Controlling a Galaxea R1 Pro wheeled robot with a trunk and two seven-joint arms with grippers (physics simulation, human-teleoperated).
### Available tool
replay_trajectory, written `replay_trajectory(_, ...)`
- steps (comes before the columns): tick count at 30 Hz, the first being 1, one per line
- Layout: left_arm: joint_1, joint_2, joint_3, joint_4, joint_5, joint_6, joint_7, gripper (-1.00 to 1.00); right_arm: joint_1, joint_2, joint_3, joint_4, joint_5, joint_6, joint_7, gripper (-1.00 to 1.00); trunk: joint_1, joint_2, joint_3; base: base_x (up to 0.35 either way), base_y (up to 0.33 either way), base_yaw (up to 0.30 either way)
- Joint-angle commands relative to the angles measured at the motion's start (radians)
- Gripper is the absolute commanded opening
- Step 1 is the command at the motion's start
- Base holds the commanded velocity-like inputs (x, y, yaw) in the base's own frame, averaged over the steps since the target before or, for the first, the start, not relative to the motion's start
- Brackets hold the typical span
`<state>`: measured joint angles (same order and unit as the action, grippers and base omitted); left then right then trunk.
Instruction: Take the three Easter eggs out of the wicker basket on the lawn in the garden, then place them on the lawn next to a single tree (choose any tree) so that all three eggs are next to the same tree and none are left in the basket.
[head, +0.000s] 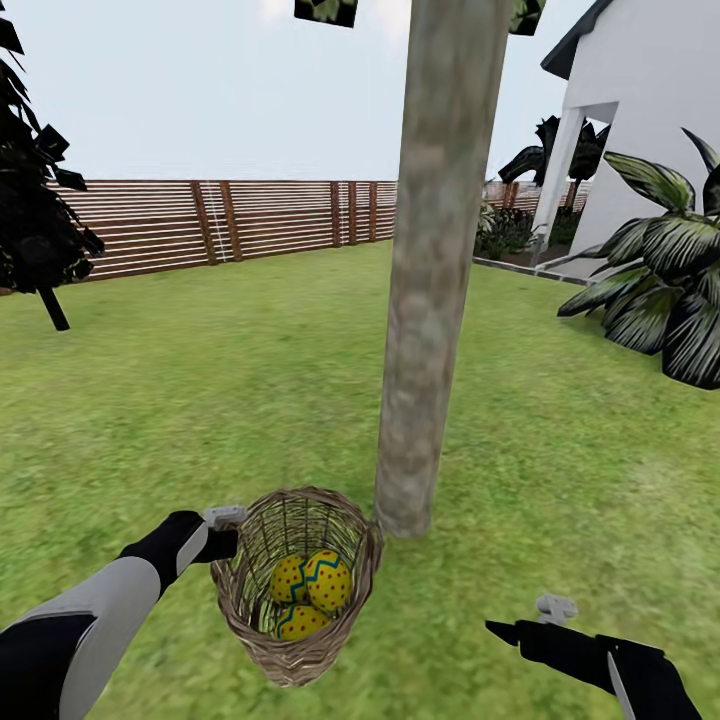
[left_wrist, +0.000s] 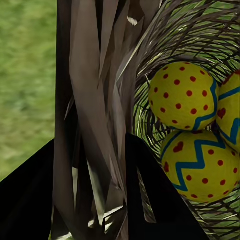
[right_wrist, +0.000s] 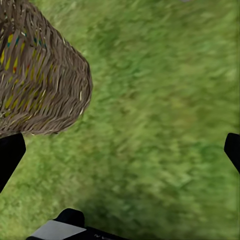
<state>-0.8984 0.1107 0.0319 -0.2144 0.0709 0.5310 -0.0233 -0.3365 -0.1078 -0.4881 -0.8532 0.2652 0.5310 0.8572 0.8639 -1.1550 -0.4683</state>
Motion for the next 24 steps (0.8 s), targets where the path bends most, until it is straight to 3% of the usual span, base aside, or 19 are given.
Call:
replay_trajectory(1, -0.001, 0.0, 0.006, -0.002, 0.013, 0.006, 0.0, -1.0, -0.001, 0.001, -0.004, -0.001, 0.008, 0.004, 0.008, 1.0, 0.004, -0.008, -0.004, 0.0, 0.0, 0.0)
replay_trajectory(24, -0.001, 0.001, 0.006, -0.002, 0.013, 0.006, 0.0, -1.0, -0.001, 0.0, -0.004, 0.003, 0.006, -0.009, 0.008, 1.0, 0.092, -0.169, -0.076, 0.0, 0.0, 0.0)
